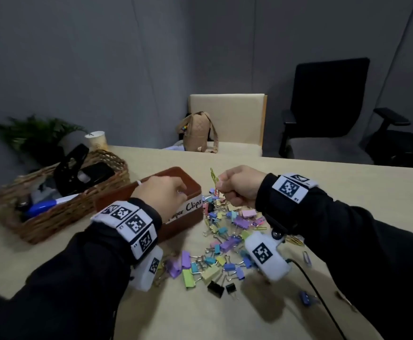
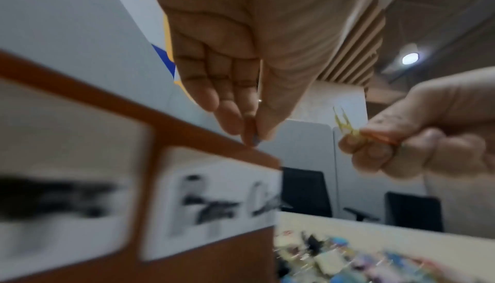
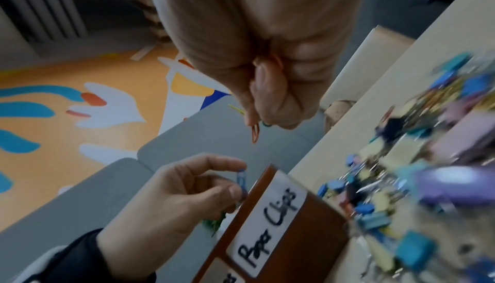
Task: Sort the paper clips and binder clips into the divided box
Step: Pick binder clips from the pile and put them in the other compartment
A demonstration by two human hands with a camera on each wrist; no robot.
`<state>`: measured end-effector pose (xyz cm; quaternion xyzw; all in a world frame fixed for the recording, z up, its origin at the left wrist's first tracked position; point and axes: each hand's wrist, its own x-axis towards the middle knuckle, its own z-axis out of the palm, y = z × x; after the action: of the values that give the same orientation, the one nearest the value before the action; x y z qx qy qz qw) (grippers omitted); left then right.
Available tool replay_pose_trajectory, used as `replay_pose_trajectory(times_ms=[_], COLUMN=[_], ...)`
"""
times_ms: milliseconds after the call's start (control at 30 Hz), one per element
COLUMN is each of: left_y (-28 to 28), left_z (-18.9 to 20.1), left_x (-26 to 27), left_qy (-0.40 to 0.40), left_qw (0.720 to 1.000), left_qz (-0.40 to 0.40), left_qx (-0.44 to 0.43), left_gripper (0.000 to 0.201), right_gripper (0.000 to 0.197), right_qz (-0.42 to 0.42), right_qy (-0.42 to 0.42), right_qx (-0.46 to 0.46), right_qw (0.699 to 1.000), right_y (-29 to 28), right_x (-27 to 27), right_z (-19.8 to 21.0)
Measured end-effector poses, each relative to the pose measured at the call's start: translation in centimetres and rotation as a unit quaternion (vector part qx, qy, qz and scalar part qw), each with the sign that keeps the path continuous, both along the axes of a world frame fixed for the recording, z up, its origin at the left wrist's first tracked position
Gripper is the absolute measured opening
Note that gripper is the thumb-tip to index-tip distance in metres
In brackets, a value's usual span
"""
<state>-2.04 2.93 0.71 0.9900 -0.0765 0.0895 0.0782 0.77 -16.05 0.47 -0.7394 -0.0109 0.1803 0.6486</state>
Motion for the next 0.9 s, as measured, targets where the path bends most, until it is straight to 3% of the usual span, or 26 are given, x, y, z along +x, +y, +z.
replay_pose_trajectory(times_ms=[167, 333, 400, 500, 667, 767, 900], left_y=[1.6, 2.1, 2.0, 1.8, 0.3, -1.5, -4.2], left_z=[-0.9, -0.6, -0.4, -0.2, -0.2, -0.7, -1.6], left_x=[-0.9, -1.5, -1.8, -2.2, -2.3, -1.8, -1.1], left_qy=[0.015, 0.009, -0.006, -0.027, -0.02, 0.012, 0.046], left_qw=[0.997, 0.997, 0.997, 0.998, 0.998, 0.997, 0.993], left_qz=[-0.039, -0.052, -0.045, -0.034, -0.05, -0.064, -0.095], left_qx=[0.059, 0.058, 0.061, 0.054, -0.025, -0.049, -0.056], left_gripper=[0.03, 0.025, 0.023, 0.022, 0.007, 0.007, 0.008], right_gripper=[0.029, 0.02, 0.011, 0.031, 0.039, 0.025, 0.01], right_qz=[-0.009, 0.031, 0.058, 0.09, 0.058, 0.019, -0.001], right_qy=[-0.095, -0.246, -0.253, -0.23, -0.238, -0.241, -0.205], right_qx=[-0.078, -0.245, -0.278, -0.275, -0.182, -0.163, -0.229], right_qw=[0.992, 0.937, 0.925, 0.929, 0.952, 0.957, 0.952], right_y=[4.1, 7.8, 8.8, 9.2, 6.3, 3.1, -2.2], right_x=[1.2, 1.7, 1.6, 1.4, 0.8, 0.7, 0.8], right_z=[0.8, 1.5, 1.3, 0.8, 0.8, 1.1, 0.3])
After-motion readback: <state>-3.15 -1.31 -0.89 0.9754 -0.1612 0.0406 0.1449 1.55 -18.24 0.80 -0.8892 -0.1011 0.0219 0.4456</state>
